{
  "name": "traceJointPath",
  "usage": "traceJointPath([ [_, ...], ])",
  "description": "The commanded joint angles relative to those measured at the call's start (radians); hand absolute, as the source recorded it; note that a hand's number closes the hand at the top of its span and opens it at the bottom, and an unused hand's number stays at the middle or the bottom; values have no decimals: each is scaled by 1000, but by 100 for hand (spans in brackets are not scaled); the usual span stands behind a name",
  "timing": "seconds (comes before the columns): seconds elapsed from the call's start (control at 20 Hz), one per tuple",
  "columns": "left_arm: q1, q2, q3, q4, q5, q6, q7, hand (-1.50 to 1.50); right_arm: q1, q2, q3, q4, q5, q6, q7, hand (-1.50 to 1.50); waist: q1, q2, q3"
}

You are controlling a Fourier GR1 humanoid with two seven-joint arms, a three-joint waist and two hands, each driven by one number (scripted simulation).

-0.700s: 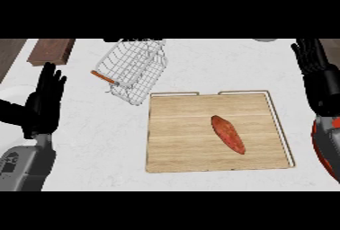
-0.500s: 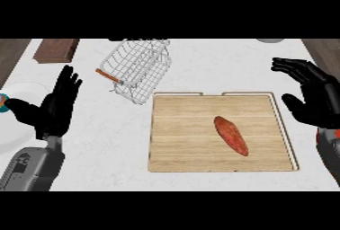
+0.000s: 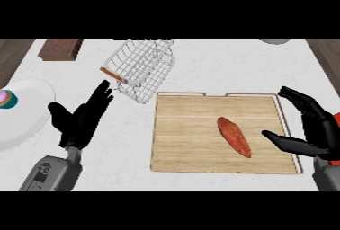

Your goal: Pick the sweet potato from the tray and place it in the tiered basket

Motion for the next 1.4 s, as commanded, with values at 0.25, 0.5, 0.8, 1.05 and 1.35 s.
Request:
traceJointPath([
  [0.25, 10, 4, 4, -29, 1, -8, 53, 0, 130, -194, 110, -238, 310, -82, 90, -150, -12, -9, -6],
  [0.5, 36, -11, -4, -26, -7, -2, 38, 0, 211, -319, 103, -422, 495, -205, 342, -150, -32, -14, -9],
  [0.8, 49, 13, 15, -40, -4, -11, 44, 0, 288, -413, 169, -741, 681, -180, 769, -150, -31, -14, -10],
  [1.05, 18, 8, 4, -75, -1, -30, 82, 0, 236, -298, 362, -905, 871, -117, 1138, -150, 11, -3, -6],
  [1.35, 8, -27, 1, -8, -36, -30, 44, 0, 128, -148, 547, -864, 1133, 9, 1405, -150, 11, 1, -5],
])
